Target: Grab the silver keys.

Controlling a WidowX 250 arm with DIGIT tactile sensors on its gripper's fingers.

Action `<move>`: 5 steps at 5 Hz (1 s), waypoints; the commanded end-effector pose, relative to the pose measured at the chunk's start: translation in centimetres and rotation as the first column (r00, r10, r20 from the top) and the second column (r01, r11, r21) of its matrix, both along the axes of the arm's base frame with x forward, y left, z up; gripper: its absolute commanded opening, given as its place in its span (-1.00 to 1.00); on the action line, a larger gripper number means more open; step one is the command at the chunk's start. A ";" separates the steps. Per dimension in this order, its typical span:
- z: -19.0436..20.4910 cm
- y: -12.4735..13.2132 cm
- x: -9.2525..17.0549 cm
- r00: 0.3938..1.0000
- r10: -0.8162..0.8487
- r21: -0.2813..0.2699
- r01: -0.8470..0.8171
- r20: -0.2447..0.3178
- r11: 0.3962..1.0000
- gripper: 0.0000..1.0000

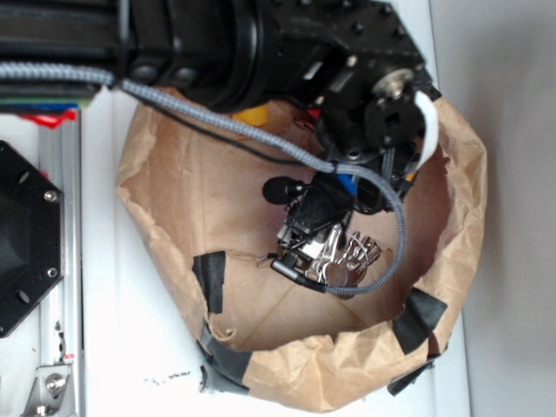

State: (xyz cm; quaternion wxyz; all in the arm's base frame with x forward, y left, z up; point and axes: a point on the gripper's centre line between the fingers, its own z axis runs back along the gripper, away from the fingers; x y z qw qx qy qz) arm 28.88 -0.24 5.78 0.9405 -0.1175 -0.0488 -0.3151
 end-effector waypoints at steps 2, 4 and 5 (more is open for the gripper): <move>-0.4 -2.0 0.0 0.999 -0.018 0.042 0.016 0.047 0.999 1.00; -0.7 -2.3 0.1 0.999 -0.015 0.048 0.013 0.039 0.999 1.00; -0.3 -2.6 0.1 1.000 -0.026 0.008 0.026 -0.010 1.000 1.00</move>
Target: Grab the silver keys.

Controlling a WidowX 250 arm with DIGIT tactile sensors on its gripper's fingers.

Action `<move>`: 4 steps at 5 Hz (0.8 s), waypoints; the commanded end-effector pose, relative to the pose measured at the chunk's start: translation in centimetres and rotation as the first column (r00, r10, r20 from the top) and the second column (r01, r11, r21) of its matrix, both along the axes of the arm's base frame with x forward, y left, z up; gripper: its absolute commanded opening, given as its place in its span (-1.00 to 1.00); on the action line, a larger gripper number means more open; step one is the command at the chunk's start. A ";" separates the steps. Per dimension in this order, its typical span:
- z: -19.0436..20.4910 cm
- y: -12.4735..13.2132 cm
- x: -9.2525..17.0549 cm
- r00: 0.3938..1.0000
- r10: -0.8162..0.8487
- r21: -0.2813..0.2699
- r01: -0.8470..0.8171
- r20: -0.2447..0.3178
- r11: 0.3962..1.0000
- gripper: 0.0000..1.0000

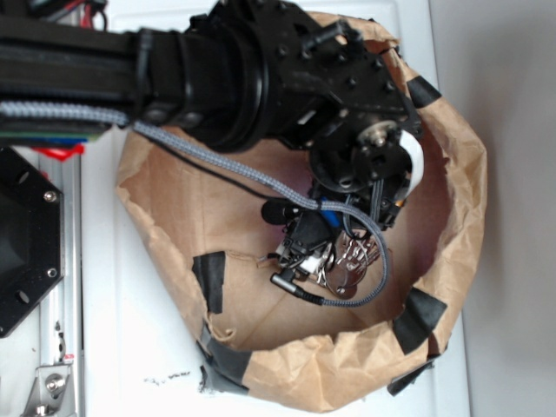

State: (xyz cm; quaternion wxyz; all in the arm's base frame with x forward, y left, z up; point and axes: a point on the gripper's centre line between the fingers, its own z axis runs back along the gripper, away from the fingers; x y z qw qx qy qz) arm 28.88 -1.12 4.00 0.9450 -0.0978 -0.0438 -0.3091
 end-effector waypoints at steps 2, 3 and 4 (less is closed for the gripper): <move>1.3 -3.0 -0.1 0.998 -0.062 -0.061 0.061 -0.021 0.996 1.00; 1.0 -3.5 -0.5 0.997 -0.072 -0.060 0.071 -0.017 0.996 1.00; 0.6 -3.8 -0.7 0.997 -0.073 -0.072 0.071 -0.029 0.995 1.00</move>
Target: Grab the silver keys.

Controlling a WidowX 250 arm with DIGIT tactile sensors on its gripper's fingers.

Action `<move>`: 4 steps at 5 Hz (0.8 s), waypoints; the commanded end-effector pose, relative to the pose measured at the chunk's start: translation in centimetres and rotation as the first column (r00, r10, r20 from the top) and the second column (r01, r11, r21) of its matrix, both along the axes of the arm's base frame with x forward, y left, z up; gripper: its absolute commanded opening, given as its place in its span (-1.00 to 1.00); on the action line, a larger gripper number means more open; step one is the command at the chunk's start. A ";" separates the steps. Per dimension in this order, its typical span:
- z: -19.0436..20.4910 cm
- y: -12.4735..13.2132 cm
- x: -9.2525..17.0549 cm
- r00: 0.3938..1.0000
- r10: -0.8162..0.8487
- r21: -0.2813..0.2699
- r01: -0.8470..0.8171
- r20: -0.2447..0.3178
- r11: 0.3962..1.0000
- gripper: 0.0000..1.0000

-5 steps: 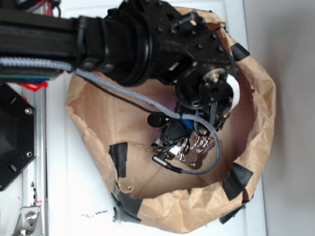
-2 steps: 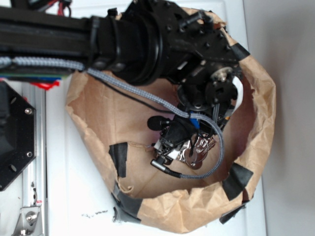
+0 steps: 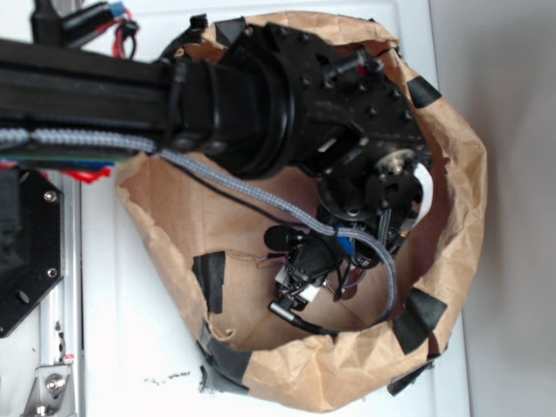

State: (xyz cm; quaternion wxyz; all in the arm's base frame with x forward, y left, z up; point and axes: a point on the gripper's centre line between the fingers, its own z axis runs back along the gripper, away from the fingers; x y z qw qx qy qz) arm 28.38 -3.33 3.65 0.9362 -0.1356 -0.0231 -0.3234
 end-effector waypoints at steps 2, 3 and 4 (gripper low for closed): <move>1.4 -1.2 0.1 0.999 -0.003 -0.022 0.004 0.041 1.000 -1.00; 1.7 -0.7 0.1 0.998 0.008 -0.018 -0.007 0.054 1.000 -1.00; 2.1 -0.2 -0.2 0.997 0.018 -0.002 -0.017 0.069 1.000 -1.00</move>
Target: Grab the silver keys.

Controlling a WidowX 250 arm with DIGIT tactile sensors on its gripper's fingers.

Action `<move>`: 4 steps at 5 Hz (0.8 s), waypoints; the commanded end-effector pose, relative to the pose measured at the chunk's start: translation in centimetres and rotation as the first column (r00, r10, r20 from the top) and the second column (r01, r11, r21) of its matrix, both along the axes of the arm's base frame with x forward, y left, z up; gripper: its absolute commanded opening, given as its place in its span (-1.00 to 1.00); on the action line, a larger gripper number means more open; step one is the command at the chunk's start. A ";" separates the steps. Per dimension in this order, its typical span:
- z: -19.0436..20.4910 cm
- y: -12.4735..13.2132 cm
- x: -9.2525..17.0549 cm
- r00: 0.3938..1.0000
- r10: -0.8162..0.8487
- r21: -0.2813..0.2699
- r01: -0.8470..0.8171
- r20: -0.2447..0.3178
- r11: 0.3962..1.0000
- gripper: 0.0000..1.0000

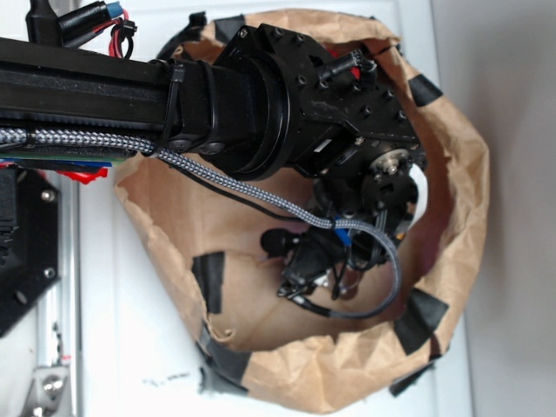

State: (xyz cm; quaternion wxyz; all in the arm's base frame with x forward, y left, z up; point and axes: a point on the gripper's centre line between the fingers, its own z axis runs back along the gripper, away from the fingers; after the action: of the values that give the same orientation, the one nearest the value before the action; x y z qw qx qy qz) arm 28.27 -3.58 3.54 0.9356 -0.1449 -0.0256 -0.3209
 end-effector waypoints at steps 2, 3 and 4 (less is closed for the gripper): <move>5.6 2.4 -0.8 0.988 0.082 -0.009 -0.082 0.132 0.997 -1.00; 7.4 3.6 -1.1 0.977 0.137 0.005 -0.140 0.166 0.990 -1.00; 9.9 4.6 -2.1 0.956 0.212 0.058 -0.228 0.201 0.972 -1.00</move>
State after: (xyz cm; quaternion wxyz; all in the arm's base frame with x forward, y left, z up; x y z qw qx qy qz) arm 26.21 1.11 11.80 0.9632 -0.0843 -0.0904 -0.2387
